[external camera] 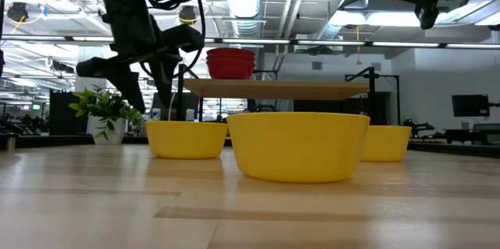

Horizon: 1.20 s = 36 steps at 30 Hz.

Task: Pick & Place Mini bowls
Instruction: Put the left yellow bowl on the shelf

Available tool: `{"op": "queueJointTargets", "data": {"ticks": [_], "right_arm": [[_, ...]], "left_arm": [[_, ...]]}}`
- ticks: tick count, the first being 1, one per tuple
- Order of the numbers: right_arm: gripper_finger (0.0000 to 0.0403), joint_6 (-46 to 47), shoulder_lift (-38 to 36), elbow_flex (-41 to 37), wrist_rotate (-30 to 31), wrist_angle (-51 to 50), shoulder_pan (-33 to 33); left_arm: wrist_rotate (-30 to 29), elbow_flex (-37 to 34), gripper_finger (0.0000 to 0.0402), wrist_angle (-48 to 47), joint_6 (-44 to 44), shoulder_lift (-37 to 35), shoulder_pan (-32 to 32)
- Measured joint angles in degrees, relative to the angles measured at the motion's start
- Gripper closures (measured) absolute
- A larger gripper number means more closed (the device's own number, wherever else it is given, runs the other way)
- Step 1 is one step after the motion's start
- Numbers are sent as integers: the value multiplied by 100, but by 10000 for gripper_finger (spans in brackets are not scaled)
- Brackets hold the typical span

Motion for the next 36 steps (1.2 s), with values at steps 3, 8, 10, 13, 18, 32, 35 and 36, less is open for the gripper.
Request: {"op": "queueJointTargets", "data": {"ticks": [3, 8, 10, 13, 18, 32, 35, 36], "right_arm": [[386, 0, 0, 0, 2, 1, 0], [386, 1, -1, 0, 4, -1, 1], [386, 1, -1, 0, 4, 1, 2], [386, 1, -2, 0, 4, 1, 1], [386, 1, -1, 0, 5, -1, 0], [386, 1, -2, 0, 7, -1, 0], [386, 3, -1, 0, 9, -1, 0], [386, 3, -2, 0, 9, -1, 2]], "left_arm": [[77, 0, 207, 45, 4, 82, 78], [304, 0, 207, 53, 52, 398, 131], [317, 0, 207, 58, 49, 485, 131], [326, 0, 207, 83, 48, 536, 131], [408, 0, 229, 96, 48, 537, 174], [482, 0, 324, 114, 46, 751, 236], [597, 0, 333, 114, 48, 804, 236], [595, 0, 340, 131, 48, 804, 236]]}}
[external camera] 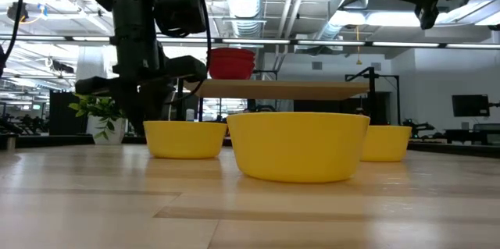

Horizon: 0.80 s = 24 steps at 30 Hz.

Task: Pick & Place Mini bowls
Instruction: Put the left yellow bowl on the shelf

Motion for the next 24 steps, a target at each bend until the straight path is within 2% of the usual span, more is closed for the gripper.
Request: {"op": "queueJointTargets", "data": {"ticks": [5, 14, 19, 24], "right_arm": [[386, 0, 1, 0, 4, -1, -2], [386, 0, 2, 0, 6, 0, -2], [386, 47, 12, 0, 4, 44, -2], [386, 234, 200, 0, -309, 490, 39]], "left_arm": [[-67, 2, 393, 5, -3, -97, 2], [-102, 2, 395, 12, 169, -443, 2], [-599, 0, 397, 478, 461, -1074, -74], [-1601, 2, 397, 1530, 919, -1683, -273]]}}
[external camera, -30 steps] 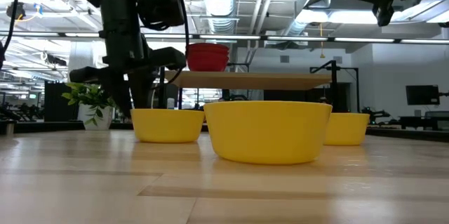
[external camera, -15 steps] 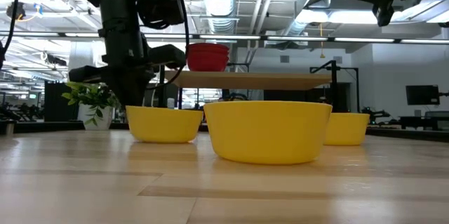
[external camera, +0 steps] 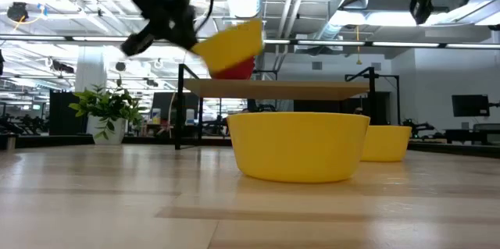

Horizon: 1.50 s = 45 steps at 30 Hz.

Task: Pick & Place Mini bowls
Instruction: Put the left yellow bowl on the shelf

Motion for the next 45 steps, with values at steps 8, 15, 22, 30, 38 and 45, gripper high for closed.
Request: {"op": "queueJointTargets", "data": {"ticks": [8, 15, 22, 30, 38, 45], "right_arm": [[386, -803, 888, 130, 474, 979, 481], [355, -1520, 2150, 1339, 1709, 337, 1021], [312, -1690, 3489, 2962, 2620, -885, 1319], [293, -2485, 4769, 4487, 4014, -1273, 1660], [293, -3278, 5758, 5500, 5081, -1256, 1662], [294, -3729, 6362, 6209, 5266, -1209, 1509]], "left_arm": [[-1556, 4, 398, 1512, 1318, -116, -307], [-2597, 4, 398, 2679, 2461, -96, -335], [-3095, 7, 398, 4004, 3944, -96, -335], [-3411, 87, 399, 4973, 5600, -94, -146], [-3398, 573, 399, 5139, 7120, -92, 124], [-3052, 629, 399, 5167, 7747, -90, 259]]}}
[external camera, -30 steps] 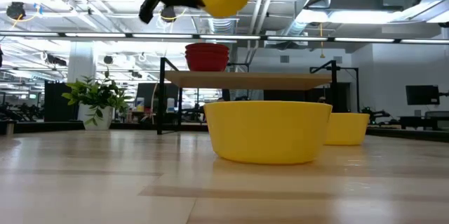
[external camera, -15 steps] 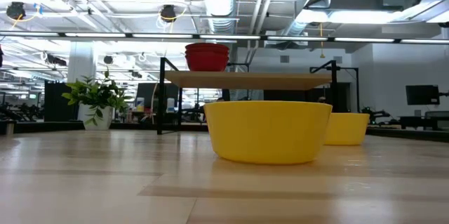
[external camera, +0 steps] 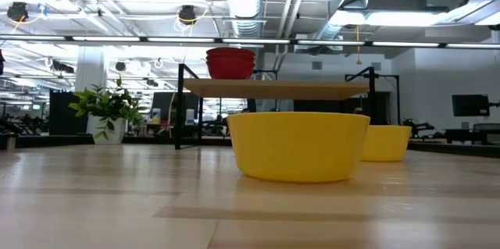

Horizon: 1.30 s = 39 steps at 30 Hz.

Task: Pick & Place Mini bowls
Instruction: Put the left yellow bowl on the shelf

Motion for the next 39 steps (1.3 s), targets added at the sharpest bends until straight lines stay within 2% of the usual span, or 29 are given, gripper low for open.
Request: {"op": "queueJointTargets", "data": {"ticks": [8, 13, 20, 28, 34, 39], "right_arm": [[294, 68, 117, 265, -248, 205, -110], [294, 168, 76, 268, -582, 337, -99], [294, 351, 82, 268, -596, 293, -99], [294, 398, 82, 268, -601, 291, -47], [294, 374, 82, 268, -586, 264, 75], [294, 158, 80, 265, -189, -87, 298]], "left_arm": [[280, 2, 399, 14, 506, -2, 87], [887, 2, 399, 30, 743, 0, 275], [1143, 2, 398, 41, 816, 0, 405], [1167, 2, 398, 39, 1177, -2, 510], [1144, 2, 398, 59, 1839, -2, 723], [1123, 2, 398, 83, 1902, -2, 983]]}}
